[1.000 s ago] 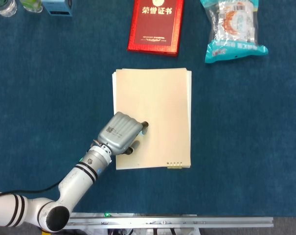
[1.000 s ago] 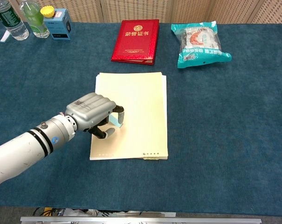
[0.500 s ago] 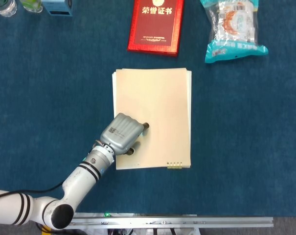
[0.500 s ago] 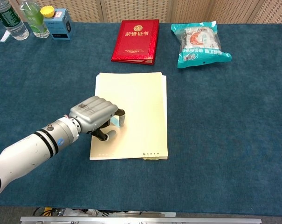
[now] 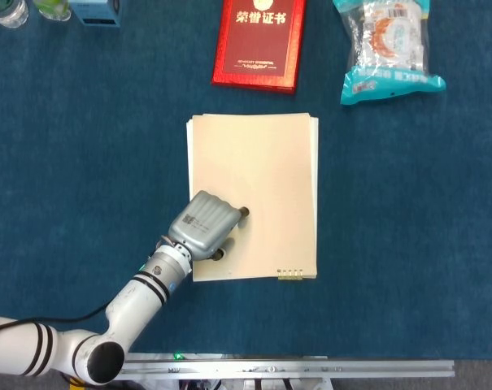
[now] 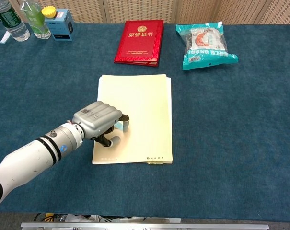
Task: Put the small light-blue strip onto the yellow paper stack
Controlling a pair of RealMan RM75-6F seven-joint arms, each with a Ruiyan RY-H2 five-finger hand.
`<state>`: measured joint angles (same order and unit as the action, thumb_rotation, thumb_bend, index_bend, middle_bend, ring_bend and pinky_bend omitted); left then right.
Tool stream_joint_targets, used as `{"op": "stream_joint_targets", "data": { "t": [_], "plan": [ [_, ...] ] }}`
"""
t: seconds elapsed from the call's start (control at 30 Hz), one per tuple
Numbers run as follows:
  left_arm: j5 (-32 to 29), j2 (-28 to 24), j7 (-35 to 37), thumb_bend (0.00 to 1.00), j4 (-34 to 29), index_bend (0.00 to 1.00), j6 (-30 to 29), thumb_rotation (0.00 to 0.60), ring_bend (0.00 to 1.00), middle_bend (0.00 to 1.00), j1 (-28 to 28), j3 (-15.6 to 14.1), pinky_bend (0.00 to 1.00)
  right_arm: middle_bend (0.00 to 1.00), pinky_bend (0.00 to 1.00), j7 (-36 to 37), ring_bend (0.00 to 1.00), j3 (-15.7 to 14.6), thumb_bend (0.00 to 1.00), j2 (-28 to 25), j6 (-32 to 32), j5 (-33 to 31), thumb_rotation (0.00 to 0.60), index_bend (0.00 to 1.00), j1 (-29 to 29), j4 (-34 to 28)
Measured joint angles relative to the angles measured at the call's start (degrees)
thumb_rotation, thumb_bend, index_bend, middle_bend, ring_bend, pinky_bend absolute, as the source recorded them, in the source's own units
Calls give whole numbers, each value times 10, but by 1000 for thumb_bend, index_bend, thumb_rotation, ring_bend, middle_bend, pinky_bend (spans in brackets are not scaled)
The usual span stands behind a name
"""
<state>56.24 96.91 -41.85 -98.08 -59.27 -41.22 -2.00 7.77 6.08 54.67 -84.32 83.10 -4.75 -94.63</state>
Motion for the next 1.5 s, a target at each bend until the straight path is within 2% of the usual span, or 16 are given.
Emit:
{"op": "stream_joint_targets", "data": {
  "t": [1.03,1.5],
  "plan": [
    [-6,6,17,403,19,392,4,600,1000,1000,-1,16,1000,262,225,-1,119,1,88,-1,0,-1,600,155,2,-1],
    [-8,0,13,403,13,393,4,600,1000,1000,0,10,1000,262,225,-3,119,3,88,-1,-3,1,600,155,2,-4]
  ]
}}
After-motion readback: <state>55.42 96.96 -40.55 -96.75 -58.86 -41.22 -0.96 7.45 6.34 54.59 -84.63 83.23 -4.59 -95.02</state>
